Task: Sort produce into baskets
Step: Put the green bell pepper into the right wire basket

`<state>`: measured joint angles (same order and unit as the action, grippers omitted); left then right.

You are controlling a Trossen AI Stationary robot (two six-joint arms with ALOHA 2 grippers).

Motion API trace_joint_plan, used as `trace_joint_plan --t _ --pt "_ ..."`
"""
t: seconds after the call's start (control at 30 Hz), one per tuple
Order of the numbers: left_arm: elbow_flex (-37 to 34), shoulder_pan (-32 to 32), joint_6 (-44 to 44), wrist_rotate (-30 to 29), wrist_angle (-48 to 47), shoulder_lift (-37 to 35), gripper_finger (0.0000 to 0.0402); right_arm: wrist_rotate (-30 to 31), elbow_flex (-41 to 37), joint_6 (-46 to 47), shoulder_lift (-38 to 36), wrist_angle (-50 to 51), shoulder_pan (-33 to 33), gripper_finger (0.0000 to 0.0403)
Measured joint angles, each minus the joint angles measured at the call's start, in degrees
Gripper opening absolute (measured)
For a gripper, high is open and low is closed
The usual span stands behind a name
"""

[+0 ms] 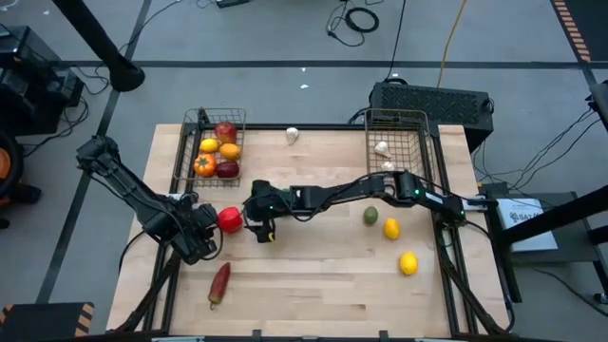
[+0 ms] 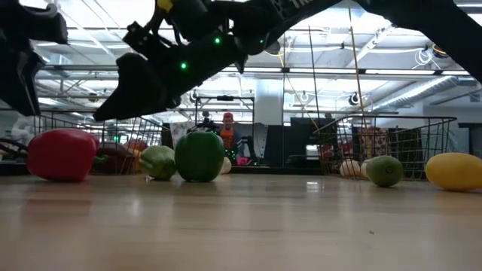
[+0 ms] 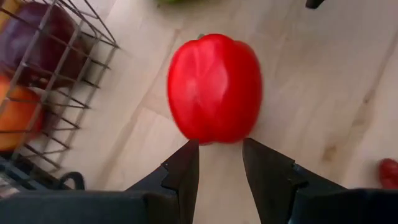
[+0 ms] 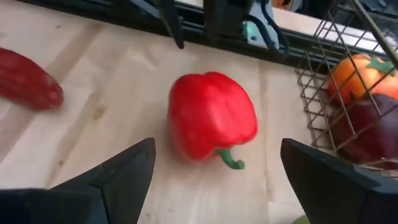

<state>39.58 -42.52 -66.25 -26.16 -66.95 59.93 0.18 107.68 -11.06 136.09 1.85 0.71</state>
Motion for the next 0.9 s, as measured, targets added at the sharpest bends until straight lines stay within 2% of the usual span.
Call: trace_joint_plan --t 0.13,0.27,0.47,0.57,0.77,0.9 --pt "-2.2 0.0 3.7 -2.6 0.1 0.0 0.0132 -0.2 -0.1 -0.6 0.0 0.6 -0.8 0.0337" --pt "-3.6 0.0 3.2 -3.0 0.4 0.0 0.0132 0.7 0.0 -2.6 0.0 4.1 -0.7 0.0337" --pt "-3.6 0.0 2.2 -4.1 0.6 0.0 0.0132 0.8 7.9 -4.2 -4.5 29.5 0.8 0.0337" --pt "-3.6 0.0 2.1 -4.2 0.6 0.0 0.0132 -5.5 8.8 -4.6 -7.9 35.5 0.7 0.0334" --pt "-3.6 0.0 1.7 -4.2 1.9 0.0 0.0132 -7.6 3.3 -4.2 -12.2 35.1 -1.3 0.0312" --pt "-3.6 0.0 2.1 -5.5 2.1 0.0 0.0132 -8.4 -3.2 -5.3 -15.7 33.6 -4.0 0.0300"
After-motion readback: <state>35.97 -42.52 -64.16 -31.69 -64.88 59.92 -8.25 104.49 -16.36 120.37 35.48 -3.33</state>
